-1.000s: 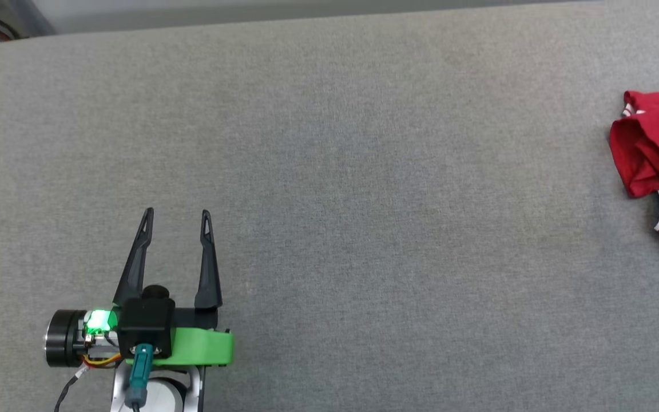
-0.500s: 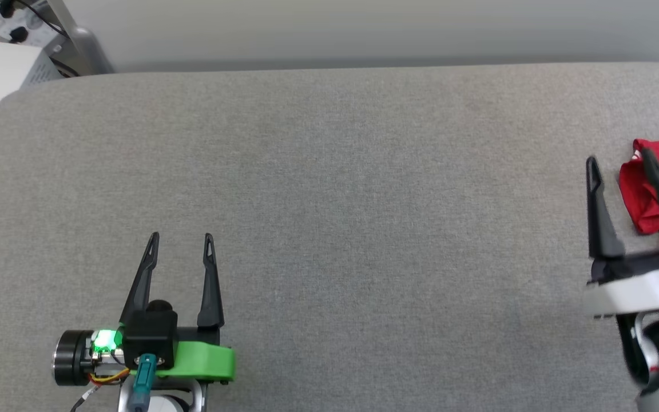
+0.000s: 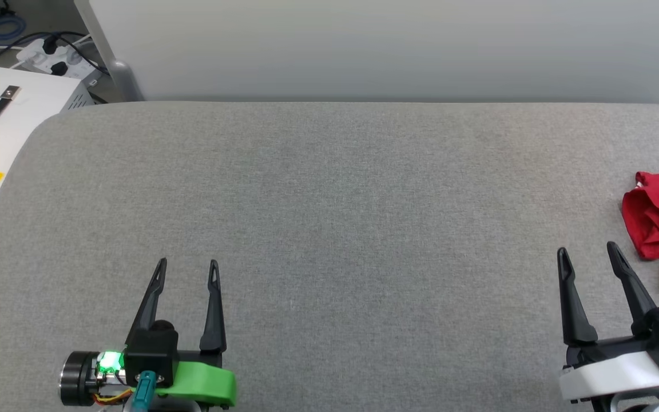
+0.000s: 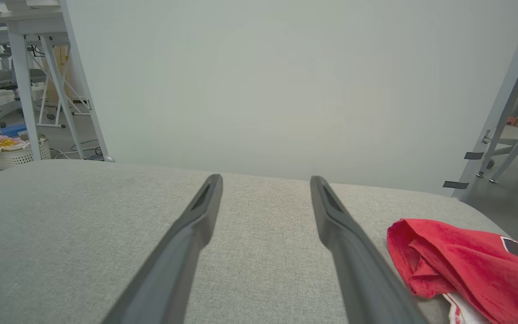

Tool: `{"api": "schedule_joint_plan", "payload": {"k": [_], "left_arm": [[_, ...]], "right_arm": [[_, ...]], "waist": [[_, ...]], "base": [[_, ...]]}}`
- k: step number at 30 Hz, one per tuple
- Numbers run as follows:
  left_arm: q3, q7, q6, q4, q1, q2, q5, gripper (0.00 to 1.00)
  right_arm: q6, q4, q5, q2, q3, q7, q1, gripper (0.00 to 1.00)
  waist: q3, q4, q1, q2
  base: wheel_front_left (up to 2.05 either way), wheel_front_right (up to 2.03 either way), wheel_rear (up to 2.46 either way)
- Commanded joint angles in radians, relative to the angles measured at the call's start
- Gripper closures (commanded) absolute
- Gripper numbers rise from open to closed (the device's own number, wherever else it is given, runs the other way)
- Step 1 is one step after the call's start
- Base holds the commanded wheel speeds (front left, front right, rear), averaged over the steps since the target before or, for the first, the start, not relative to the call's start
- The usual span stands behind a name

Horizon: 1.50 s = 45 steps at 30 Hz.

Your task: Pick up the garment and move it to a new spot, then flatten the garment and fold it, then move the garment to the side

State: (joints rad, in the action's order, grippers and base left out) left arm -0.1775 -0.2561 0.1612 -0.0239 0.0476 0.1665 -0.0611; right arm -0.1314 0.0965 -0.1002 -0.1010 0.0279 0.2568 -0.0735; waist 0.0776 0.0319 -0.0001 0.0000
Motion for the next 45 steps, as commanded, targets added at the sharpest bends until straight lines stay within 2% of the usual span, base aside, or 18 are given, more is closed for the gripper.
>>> {"api": "schedule_joint_plan", "payload": {"k": [1, 8, 9, 45], "left_arm": [[0.005, -0.006, -0.01, 0.002, 0.02, -0.005, -0.009, 0.0], [0.015, -0.006, -0.035, 0.007, 0.031, -0.015, -0.009, 0.0], [0.017, -0.006, -0.038, 0.008, 0.03, -0.017, -0.01, 1.0], [0.056, 0.067, -0.067, 0.012, 0.001, -0.038, 0.014, 1.0]], "right_arm": [[0.001, 0.006, -0.002, 0.004, -0.002, 0.005, -0.02, 0.0], [0.001, 0.003, -0.001, 0.014, -0.004, 0.005, -0.046, 0.0], [0.001, 0.003, 0.0, 0.014, -0.004, 0.005, -0.046, 1.0], [0.0, -0.024, 0.026, 0.021, -0.009, -0.067, -0.005, 1.0]], "waist": [[-0.008, 0.006, 0.0001, 0.0], [-0.012, 0.011, 0.0001, 0.0], [-0.012, 0.012, 0.0001, 0.0], [-0.029, 0.001, 0.0001, 0.0]], "base": [[0.0, 0.0, 0.0], [0.0, 0.0, 0.0], [0.0, 0.0, 0.0], [0.0, 0.0, 0.0]]}}
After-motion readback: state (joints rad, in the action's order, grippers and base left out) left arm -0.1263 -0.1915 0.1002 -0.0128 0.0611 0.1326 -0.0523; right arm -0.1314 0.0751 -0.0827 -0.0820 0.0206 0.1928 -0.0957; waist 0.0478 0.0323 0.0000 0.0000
